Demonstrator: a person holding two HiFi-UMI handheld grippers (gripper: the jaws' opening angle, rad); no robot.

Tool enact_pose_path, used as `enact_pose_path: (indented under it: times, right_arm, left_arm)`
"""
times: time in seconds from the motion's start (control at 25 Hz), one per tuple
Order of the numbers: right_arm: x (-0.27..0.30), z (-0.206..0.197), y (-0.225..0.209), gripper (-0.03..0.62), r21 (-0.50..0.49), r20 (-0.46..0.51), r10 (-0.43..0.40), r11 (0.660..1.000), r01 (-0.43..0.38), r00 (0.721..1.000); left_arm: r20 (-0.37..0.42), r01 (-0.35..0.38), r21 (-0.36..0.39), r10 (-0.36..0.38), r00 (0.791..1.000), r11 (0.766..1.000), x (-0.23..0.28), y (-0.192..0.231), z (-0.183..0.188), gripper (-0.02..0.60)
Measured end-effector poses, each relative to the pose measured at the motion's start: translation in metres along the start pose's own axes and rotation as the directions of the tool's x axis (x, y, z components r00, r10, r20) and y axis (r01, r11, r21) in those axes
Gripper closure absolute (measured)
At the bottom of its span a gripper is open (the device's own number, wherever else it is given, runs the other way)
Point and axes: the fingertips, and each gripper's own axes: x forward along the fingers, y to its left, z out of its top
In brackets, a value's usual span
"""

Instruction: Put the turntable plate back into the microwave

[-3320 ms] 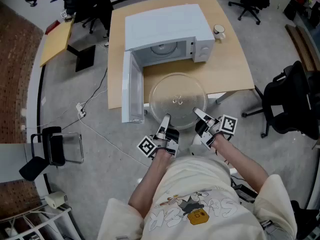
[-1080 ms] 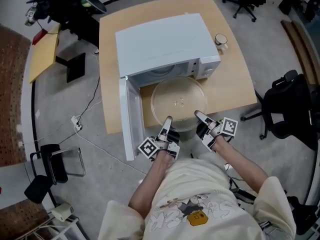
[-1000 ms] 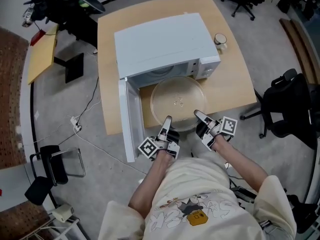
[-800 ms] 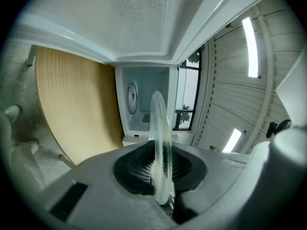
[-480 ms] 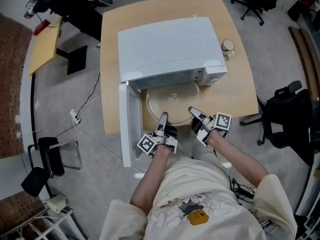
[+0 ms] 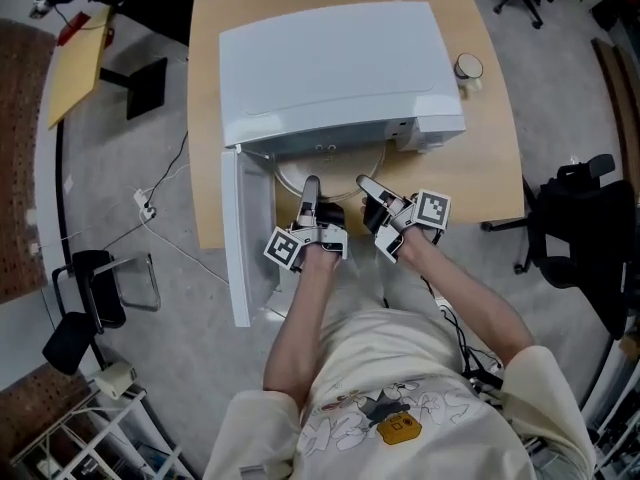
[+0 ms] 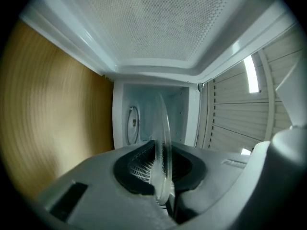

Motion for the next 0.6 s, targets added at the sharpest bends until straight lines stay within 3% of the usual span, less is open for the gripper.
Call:
enact_pose_path:
  times: [0.24, 0.6]
  right_arm:
    - [0.027, 0.002, -0.009, 0.505, 0.01, 0.003, -0.007, 1.0, 0.007, 1.0]
    - [0.066, 0.036, -0.027, 0.522, 0.038, 0.066, -0.028, 0.999, 0.025, 0.997]
  left_arm:
    - [0.013, -0.01, 0.001, 0.01, 1.0, 1.0, 0.026, 0.012, 0.008, 0.552]
    - [0.001, -0.023, 0.002, 0.023, 1.0, 1.0, 0.072, 0.019, 0.023, 0.552]
